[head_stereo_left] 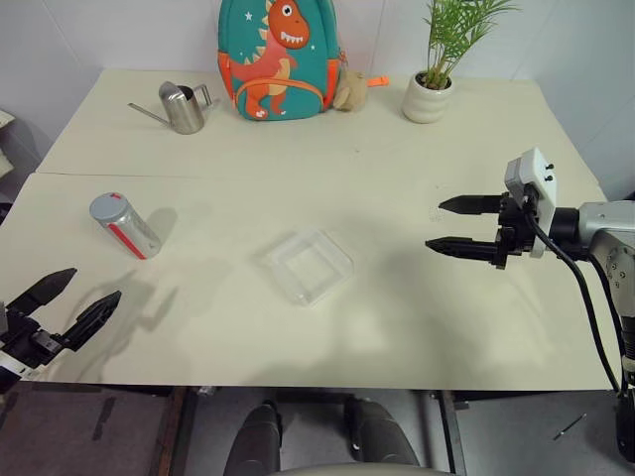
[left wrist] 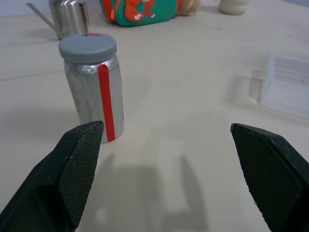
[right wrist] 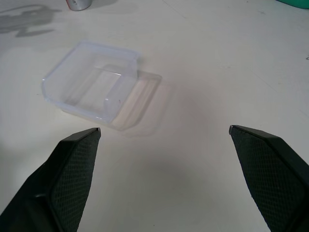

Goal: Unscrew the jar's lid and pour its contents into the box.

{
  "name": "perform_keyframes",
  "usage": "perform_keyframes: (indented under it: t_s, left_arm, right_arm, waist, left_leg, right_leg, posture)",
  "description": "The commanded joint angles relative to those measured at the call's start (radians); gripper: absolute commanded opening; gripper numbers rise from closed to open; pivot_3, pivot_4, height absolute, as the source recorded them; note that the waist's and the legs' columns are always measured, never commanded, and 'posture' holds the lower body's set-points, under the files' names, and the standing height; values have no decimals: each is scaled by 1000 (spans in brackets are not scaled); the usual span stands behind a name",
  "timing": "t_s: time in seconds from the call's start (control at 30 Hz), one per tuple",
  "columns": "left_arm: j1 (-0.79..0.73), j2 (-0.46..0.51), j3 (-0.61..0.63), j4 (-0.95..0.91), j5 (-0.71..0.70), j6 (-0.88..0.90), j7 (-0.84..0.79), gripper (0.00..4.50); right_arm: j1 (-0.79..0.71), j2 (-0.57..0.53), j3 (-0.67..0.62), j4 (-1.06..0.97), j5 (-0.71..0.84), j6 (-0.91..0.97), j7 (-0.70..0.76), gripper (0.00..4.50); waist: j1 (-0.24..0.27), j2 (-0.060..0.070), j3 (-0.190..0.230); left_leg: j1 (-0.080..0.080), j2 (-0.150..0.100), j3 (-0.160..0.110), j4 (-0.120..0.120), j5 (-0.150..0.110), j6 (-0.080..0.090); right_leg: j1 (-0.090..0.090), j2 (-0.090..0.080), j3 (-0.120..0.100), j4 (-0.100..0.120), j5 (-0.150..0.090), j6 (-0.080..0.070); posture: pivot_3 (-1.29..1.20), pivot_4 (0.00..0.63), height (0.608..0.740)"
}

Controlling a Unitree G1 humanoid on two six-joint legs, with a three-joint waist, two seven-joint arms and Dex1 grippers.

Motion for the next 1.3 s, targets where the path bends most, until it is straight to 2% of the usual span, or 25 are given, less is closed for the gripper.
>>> perform_keyframes:
  t_s: [0.03, 0.23, 0.5, 0.67, 0.77, 0.9, 1.03, 1.13, 1.3]
  left_arm:
    - [20, 12, 33, -34, -31, 1, -6, 4480]
    - [38, -3, 43, -58, -36, 0, 24, 4480]
    - [-39, -18, 31, -14, 33, -51, 155, 4480]
    - [-76, -107, -14, -63, 100, -87, 313, 4480]
    - [-116, -130, -24, -30, 132, -140, 355, 4480]
    - [-157, -171, -77, -12, 175, -169, 413, 4480]
    - [-229, -192, -134, 39, 208, -188, 456, 4480]
    - [-275, -200, -171, 82, 232, -206, 479, 4480]
    - [-341, -203, -204, 157, 259, -234, 516, 4480]
  right_arm:
    - [-18, 14, -20, -41, 32, 4, -7, 4500]
    - [-28, 53, -15, -71, 56, 13, -25, 4500]
    - [-44, 109, 11, -126, 110, -17, 30, 4500]
    - [-51, 138, 18, -114, 124, -37, 54, 4500]
    - [-66, 167, 43, -89, 105, -58, 48, 4500]
    - [-90, 196, 68, -38, 78, -98, 62, 4500]
    - [-116, 224, 91, -3, 59, -127, 70, 4500]
    - [-128, 237, 98, 11, 53, -140, 71, 4500]
    - [-134, 246, 102, 20, 49, -151, 72, 4500]
  waist:
    - [0, 0, 0]
    - [-1, -1, 0]
    - [0, -1, 0]
    - [0, -1, 0]
    - [0, -8, -1]
    - [-1, -9, -1]
    - [0, -9, -1]
    - [0, -9, -1]
    - [0, -9, -1]
  left_leg:
    - [0, 0, 0, 0, 0, 0]
    - [1, 0, 3, 0, 0, 0]
    - [3, 0, 6, 0, -1, 1]
    - [4, 0, 10, 0, -1, 1]
    - [5, 0, 12, 1, -1, 2]
    - [6, 0, 14, 2, -1, 2]
    - [6, 0, 16, 3, -1, 2]
    - [6, 0, 16, 3, -1, 2]
    - [5, 0, 16, 3, -2, 2]
  right_leg:
    - [0, 0, 0, 0, 0, 0]
    - [0, 0, 3, 0, 0, 0]
    - [0, 0, 6, 0, 1, 2]
    - [1, 0, 11, 0, 3, 5]
    - [0, 1, 13, 0, 6, 12]
    - [1, 1, 16, 0, 6, 10]
    - [1, 2, 18, 0, 7, 12]
    - [1, 2, 18, 0, 13, 23]
    - [0, 2, 18, 0, 13, 24]
  posture:
    - [0, 150, 740]
    - [0, 150, 740]
    - [0, 150, 740]
    - [0, 150, 740]
    - [0, 150, 740]
    - [0, 150, 740]
    - [0, 150, 740]
    - [0, 150, 740]
    - [0, 150, 740]
